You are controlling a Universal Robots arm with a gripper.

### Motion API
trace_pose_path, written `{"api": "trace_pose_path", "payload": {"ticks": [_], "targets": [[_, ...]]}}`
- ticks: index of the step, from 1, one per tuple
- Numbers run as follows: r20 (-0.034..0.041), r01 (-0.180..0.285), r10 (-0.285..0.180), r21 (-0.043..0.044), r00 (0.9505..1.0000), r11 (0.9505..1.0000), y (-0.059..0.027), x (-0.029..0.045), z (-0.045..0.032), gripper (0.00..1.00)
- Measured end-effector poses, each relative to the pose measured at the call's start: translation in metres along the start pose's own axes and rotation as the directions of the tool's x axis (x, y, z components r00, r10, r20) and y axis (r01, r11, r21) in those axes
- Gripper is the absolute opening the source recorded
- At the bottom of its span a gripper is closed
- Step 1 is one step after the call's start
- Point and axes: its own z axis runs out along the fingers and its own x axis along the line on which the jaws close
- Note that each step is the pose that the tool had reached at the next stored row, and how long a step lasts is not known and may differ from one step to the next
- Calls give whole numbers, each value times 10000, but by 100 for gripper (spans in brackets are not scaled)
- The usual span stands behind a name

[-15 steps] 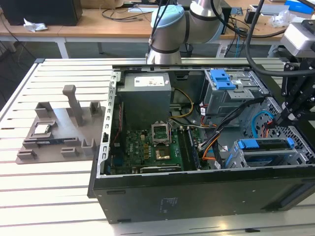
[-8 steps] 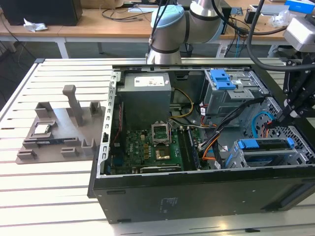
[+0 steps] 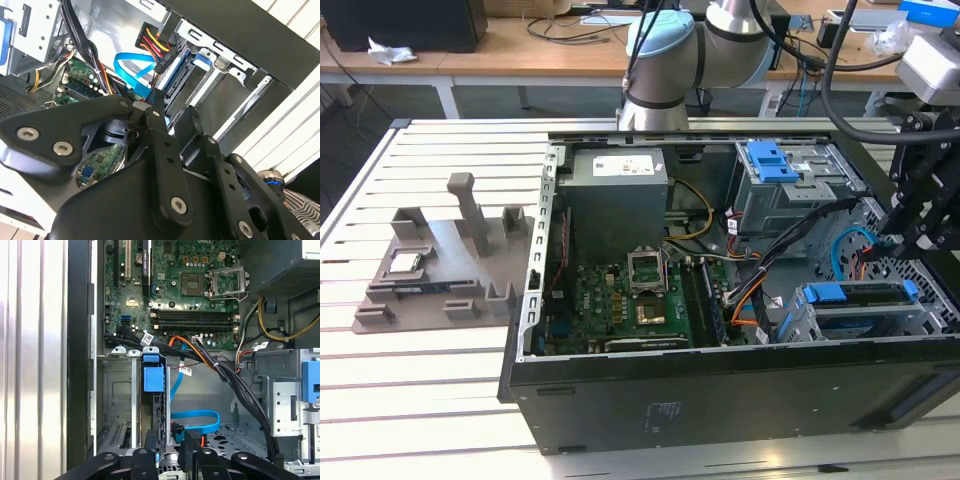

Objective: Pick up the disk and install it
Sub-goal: 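Insert the first disk wire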

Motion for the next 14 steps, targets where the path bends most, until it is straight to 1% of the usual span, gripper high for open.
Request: {"api": "trace_pose_path", "payload": {"ticks": [1, 5, 7, 8, 10, 14], "targets": [[-2, 1, -1, -5, 10000, 10000, -8, -12, 5, 36], [4, -5, 5, -85, 10000, 10000, -84, -104, 72, 36], [-1, -8, 8, -154, 10000, 9999, -179, -182, 146, 36], [-1, -11, 11, -179, 10000, 9998, -213, -190, 187, 36], [-1, -18, 18, -196, 10000, 9998, -253, -185, 274, 36], [-1, -18, 18, -198, 10000, 9998, -263, -185, 281, 36]]}}
